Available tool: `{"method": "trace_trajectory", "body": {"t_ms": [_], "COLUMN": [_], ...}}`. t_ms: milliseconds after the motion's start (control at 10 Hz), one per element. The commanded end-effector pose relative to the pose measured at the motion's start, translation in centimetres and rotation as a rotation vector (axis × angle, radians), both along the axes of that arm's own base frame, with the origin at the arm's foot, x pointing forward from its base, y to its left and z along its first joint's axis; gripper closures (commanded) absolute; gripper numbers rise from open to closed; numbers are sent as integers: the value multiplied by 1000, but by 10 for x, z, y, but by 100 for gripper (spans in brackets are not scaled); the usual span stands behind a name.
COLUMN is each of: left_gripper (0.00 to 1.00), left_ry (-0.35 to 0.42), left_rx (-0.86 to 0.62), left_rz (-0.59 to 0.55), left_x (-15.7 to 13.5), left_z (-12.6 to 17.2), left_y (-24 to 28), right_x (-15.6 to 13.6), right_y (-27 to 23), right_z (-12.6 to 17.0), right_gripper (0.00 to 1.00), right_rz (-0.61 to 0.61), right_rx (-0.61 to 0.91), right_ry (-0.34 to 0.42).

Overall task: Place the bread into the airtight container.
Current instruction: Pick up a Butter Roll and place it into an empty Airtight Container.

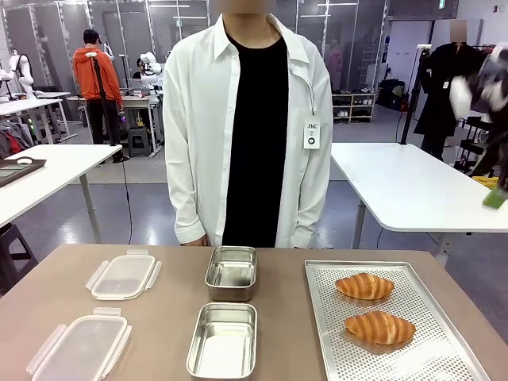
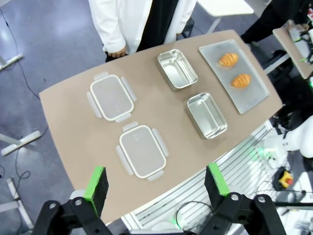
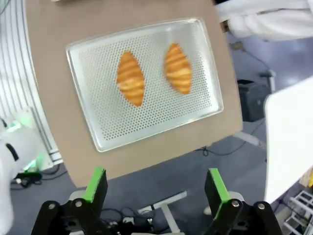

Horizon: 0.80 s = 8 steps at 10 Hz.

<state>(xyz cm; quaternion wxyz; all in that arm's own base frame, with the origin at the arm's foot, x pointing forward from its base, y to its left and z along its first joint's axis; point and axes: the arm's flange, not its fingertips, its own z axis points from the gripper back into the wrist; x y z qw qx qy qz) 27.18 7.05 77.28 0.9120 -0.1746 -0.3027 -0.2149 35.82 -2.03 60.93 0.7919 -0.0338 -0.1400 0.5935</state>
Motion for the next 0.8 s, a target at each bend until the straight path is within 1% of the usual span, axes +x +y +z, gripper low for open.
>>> {"method": "trace_trajectory", "body": {"t_ms": [0,100,200,300,400,500,600,700], "left_gripper": [0,0,0,0,0,0,0,0], "left_ry": [-4,-4,-4,-4,-4,-4,-4,-4], "left_rx": [3,3,3,3,3,3,3,3], "left_rz": [-20,-20,-20,-20,-20,-20,-20,-20], "left_x": [-1,-1,-1,-1,-1,-1,-1,-1], "left_z": [1,1,1,1,1,1,1,1], "left_y": [0,0,0,0,0,0,0,0], "right_x": [5,5,7,8,10,11,12,6], "right_y": [-3,2,4,6,9,12,14,16], "right_z": [-46,-66,-89,-108,-124,-136,-141,-130], "right_gripper": [0,0,0,0,0,0,0,0], "right_rz": [72,124,150,185,192,194,155,173], "right_rx": [-31,-13,-14,-44,-55,-59,-61,-47], "right_ry": [-15,1,7,33,53,68,87,76]}}
